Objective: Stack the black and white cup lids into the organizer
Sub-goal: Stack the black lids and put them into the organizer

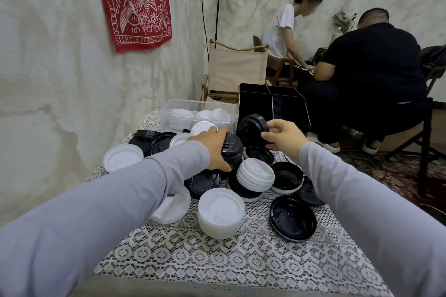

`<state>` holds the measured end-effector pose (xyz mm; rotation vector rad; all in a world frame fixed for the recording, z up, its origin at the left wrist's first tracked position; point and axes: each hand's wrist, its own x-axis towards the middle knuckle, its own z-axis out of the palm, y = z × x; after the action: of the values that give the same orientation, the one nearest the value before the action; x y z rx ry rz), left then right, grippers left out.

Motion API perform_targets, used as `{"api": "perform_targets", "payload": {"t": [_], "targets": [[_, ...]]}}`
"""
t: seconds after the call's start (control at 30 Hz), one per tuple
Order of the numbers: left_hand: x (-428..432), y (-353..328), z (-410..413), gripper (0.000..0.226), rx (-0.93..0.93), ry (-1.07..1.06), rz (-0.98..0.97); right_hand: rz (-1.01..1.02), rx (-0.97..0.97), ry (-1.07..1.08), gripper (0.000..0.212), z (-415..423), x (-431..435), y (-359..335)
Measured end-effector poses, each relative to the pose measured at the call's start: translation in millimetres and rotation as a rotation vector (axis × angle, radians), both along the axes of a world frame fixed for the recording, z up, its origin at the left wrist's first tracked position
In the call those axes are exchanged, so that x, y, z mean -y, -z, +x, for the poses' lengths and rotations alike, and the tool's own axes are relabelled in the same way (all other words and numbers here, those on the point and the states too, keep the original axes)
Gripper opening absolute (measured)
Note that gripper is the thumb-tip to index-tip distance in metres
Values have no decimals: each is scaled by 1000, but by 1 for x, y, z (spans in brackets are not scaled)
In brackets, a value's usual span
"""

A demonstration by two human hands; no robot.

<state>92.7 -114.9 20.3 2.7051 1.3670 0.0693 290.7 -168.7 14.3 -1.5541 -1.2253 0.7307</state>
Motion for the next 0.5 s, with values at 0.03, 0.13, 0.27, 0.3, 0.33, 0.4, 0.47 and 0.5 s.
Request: {"api": "perform_targets", "payload": {"t": [0.03,0.13,0.27,0.3,0.33,0.4,0.47,0.5], "targets": [[0,-1,-1,96,6,-3,6,12,-141,-12,14,-5,2,0],[-3,-5,-3,100,29,-13,24,40,-447,-26,19,-16,5,0],[-7,-15,-8,103,102,-29,59,14,-704,-7,22,-27,3,4],[-7,-19,-9,101,120,-33,69,7,-746,-5,22,-30,2,5],[-9,-22,-10,99,140,-35,78,-4,-768,-2,22,-33,2,5],[-11,-29,-11,96,186,-29,85,-37,-775,5,24,-37,1,6],[-14,-34,-12,100,232,-17,74,-61,-789,10,24,-40,0,5],[-14,-36,-13,102,239,-8,72,-66,-793,21,22,-40,0,5]]}}
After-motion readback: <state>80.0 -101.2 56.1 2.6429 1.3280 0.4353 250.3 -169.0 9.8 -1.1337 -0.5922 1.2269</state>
